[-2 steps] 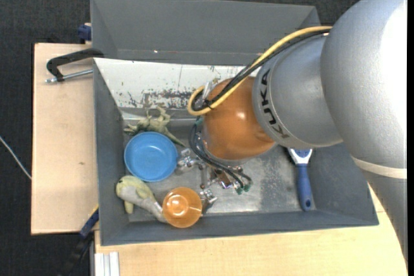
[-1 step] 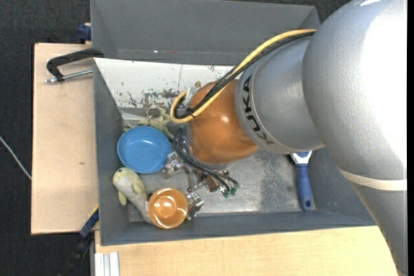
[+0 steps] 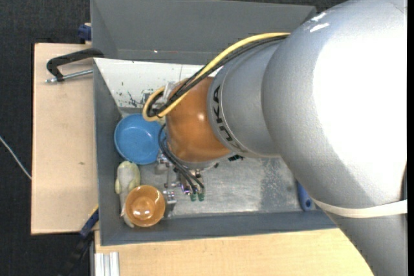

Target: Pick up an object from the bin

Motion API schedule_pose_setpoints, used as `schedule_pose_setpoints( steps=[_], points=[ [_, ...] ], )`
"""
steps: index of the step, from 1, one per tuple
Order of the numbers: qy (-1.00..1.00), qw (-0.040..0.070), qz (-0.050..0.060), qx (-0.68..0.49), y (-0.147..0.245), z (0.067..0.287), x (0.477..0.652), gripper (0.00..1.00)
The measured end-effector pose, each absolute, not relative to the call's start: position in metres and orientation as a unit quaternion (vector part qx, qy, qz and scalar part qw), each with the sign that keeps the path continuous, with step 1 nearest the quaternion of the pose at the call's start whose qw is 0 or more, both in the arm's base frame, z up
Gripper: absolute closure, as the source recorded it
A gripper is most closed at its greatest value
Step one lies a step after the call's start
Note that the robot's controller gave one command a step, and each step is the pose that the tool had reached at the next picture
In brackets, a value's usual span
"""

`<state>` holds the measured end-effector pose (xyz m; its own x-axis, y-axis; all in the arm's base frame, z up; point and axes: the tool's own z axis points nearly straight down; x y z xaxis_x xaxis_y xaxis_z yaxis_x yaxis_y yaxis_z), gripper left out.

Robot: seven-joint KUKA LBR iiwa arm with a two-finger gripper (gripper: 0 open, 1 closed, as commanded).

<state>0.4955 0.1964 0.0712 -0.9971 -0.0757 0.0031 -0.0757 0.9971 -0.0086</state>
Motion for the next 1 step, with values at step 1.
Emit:
schedule_pose_setpoints(
  steps=[1],
  points=[
    [-1.0,-0.003,-0.001,0.009,0.1761,0.0781,0.5133,0.0]
  ],
)
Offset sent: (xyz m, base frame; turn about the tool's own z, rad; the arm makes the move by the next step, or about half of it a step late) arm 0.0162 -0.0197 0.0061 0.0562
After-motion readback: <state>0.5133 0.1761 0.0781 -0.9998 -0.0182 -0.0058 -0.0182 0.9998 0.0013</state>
